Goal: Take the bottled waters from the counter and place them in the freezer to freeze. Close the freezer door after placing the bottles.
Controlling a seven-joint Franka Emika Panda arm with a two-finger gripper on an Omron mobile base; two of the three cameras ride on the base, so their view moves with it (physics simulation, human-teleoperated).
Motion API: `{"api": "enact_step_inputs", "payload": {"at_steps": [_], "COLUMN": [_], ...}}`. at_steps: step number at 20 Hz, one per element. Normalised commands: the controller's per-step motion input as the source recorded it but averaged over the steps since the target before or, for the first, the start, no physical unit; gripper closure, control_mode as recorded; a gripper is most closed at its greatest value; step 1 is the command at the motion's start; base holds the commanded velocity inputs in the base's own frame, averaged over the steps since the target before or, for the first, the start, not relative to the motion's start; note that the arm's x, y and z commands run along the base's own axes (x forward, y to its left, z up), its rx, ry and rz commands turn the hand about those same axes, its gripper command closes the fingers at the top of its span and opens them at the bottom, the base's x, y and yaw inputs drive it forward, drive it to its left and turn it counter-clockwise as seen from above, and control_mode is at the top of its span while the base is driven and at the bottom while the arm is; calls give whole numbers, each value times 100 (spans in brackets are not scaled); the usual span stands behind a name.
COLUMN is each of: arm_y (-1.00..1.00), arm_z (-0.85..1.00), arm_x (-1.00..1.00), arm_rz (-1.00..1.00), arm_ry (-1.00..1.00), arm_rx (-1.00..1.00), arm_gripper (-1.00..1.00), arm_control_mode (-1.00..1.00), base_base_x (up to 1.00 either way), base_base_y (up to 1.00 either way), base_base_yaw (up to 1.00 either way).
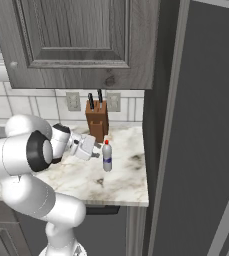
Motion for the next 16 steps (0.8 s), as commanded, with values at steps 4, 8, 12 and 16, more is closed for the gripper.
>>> {"api": "enact_step_inputs", "payload": {"at_steps": [4, 8, 12, 16], "arm_y": [-3, -2, -4, -6], "arm_z": [0, 0, 0, 0], "arm_x": [0, 0, 0, 0], "arm_rz": [0, 0, 0, 0], "arm_ry": [0, 0, 0, 0], "arm_rx": [0, 0, 0, 0], "arm_gripper": [-100, -100, -100, -100], "arm_control_mode": [-100, -100, -100, -100], "base_base_x": [0, 0, 0, 0], "base_base_y": [0, 0, 0, 0], "base_base_yaw": [0, 0, 0, 0]}}
